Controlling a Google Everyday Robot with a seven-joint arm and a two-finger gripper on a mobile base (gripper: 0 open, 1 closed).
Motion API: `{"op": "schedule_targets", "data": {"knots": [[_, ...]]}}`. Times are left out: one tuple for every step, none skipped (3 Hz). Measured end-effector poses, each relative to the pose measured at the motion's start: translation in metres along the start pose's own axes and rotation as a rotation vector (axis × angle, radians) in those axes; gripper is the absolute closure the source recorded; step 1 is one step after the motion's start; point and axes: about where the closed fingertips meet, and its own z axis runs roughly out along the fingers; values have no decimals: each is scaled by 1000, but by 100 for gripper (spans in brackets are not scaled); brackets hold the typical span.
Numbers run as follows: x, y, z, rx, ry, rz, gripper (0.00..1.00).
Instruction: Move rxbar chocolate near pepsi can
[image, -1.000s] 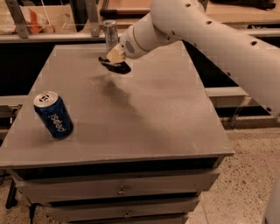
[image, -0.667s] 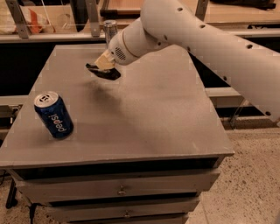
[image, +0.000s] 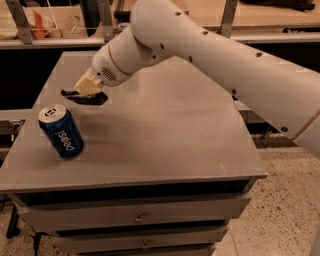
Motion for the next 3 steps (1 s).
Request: {"op": "schedule_targets", "data": {"knots": [[-6,24,9,-63,-1,-35,82],[-4,33,14,-89,-2,-43,59],[0,29,10,-73,-6,-35,36]]}}
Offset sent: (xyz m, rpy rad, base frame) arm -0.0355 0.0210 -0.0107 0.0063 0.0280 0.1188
